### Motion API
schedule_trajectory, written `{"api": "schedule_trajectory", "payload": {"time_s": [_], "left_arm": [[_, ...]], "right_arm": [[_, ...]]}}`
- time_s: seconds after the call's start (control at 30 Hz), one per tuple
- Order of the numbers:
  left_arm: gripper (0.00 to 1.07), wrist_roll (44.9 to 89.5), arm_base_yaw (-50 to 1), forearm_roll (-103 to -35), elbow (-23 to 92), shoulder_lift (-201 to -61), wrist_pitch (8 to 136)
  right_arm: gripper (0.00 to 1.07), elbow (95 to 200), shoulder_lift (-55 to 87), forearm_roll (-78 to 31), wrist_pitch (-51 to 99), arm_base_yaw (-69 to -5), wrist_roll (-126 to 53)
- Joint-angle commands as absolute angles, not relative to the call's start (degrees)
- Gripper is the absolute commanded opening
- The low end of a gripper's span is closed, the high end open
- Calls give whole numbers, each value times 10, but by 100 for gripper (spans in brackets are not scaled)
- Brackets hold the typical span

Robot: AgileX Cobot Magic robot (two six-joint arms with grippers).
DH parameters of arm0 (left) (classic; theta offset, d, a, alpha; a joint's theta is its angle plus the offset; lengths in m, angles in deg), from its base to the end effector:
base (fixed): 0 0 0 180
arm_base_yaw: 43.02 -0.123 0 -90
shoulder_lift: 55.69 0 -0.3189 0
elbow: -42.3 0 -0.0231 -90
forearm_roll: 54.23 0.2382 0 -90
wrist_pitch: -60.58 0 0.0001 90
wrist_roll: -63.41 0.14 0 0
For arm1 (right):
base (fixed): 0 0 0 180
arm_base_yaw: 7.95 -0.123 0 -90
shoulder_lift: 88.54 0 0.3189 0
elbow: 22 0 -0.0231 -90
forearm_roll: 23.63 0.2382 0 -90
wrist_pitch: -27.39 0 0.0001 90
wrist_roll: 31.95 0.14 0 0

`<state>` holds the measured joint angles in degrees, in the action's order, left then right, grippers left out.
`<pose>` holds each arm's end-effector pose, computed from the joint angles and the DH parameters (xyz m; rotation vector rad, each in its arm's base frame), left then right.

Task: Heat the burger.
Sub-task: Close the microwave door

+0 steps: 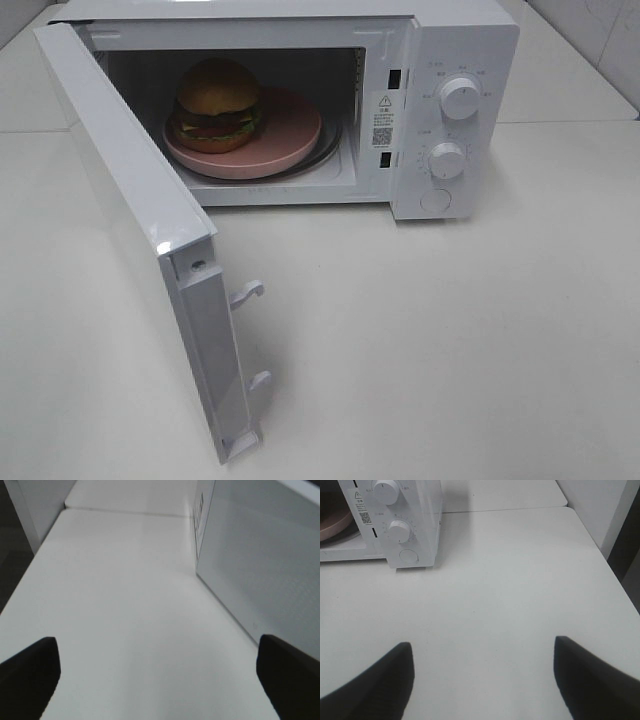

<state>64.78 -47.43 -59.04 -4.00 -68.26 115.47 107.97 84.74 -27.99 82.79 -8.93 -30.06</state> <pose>0.0093 -0.0089 0.2792 -0.0561 1.9822 -0.0340 -0.0006 -0.0088 0.2576 0.0145 1.9556 -0.0567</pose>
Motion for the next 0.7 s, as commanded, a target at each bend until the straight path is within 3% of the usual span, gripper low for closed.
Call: {"api": "schedule_trajectory", "payload": {"time_s": [0.03, 0.3, 0.47, 0.5, 0.53, 0.57, 0.6, 0.63, 0.67, 0.7], "left_arm": [[101, 648, -471, -600, -35, -701, 1099], [100, 652, -471, -605, -36, -740, 995], [91, 666, -471, -608, -43, -746, 935], [86, 666, -471, -613, -47, -751, 919], [75, 666, -471, -629, -58, -765, 887], [75, 666, -471, -629, -58, -765, 887], [59, 666, -471, -645, -66, -784, 866], [59, 666, -471, -645, -66, -784, 866], [50, 667, -471, -651, -69, -797, 856], [33, 674, -471, -652, -72, -821, 841]], "right_arm": [[76, 1079, 864, -278, 826, -86, -298], [76, 1079, 864, -278, 826, -86, -298], [76, 1079, 864, -278, 826, -86, -298], [76, 1079, 864, -278, 826, -86, -298], [76, 1079, 864, -278, 826, -86, -298], [76, 1079, 864, -278, 826, -86, -298], [76, 1079, 864, -278, 826, -86, -298], [76, 1079, 864, -278, 826, -86, -298], [76, 1079, 864, -278, 826, -86, -298], [76, 1079, 864, -278, 826, -86, -298]]}}
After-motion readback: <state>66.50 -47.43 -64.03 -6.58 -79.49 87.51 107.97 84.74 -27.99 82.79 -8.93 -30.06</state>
